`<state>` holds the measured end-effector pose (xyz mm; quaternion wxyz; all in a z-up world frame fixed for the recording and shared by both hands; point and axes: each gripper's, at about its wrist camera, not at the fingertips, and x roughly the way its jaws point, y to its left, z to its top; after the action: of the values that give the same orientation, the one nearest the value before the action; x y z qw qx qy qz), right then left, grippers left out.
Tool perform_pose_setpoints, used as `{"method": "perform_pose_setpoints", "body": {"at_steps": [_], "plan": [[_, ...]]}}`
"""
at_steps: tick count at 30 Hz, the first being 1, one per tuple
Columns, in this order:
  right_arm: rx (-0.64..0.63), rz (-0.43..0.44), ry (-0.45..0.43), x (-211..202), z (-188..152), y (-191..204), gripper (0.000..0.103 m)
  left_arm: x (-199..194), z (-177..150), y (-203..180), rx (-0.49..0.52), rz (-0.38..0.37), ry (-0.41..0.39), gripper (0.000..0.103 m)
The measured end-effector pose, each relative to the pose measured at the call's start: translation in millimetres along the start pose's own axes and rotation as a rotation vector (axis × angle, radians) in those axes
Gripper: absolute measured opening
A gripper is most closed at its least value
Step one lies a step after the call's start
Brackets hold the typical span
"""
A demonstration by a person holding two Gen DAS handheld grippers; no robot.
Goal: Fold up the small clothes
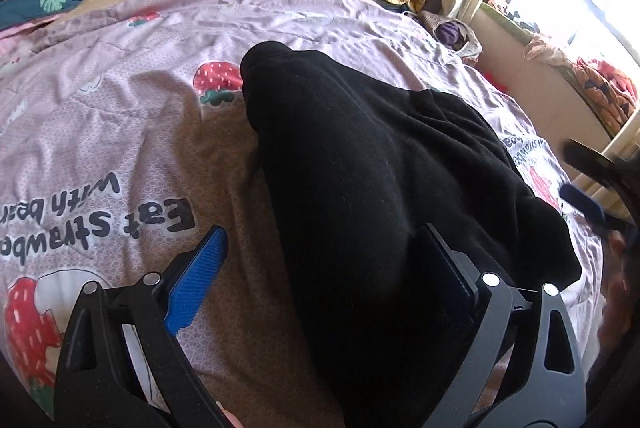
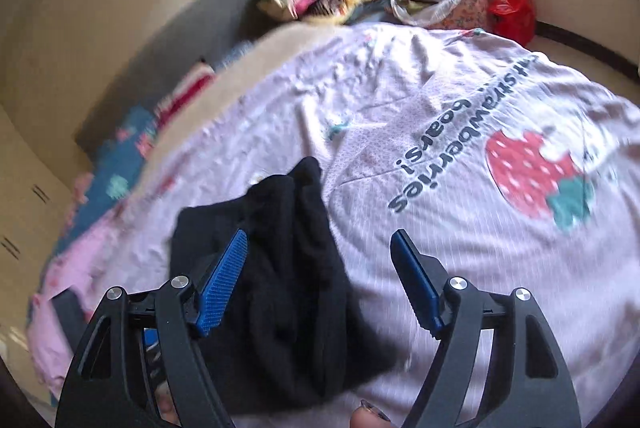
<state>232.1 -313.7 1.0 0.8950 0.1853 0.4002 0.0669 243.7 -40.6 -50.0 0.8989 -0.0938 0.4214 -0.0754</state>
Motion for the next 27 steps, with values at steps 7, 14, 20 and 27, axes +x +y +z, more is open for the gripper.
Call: {"method": "perform_pose_setpoints", "body": {"at_steps": [7, 14, 20, 27], "plan": [[-0.101, -0.086, 0.123, 70, 19, 32, 0.072, -2, -7, -2, 0.006, -0.002, -0.028, 0.088], [-0.259, -0.092, 0.132, 87, 17, 58, 0.014, -8, -12, -6, 0.024, 0.002, -0.06, 0.088], [-0.314, 0.191, -0.028, 38, 28, 82, 0.012, -17, -14, -3, 0.012, -0.008, -0.076, 0.093], [-0.261, 0.044, 0.08, 79, 28, 35, 0.012, -11, -17, -10, 0.023, -0.022, -0.049, 0.093]]}}
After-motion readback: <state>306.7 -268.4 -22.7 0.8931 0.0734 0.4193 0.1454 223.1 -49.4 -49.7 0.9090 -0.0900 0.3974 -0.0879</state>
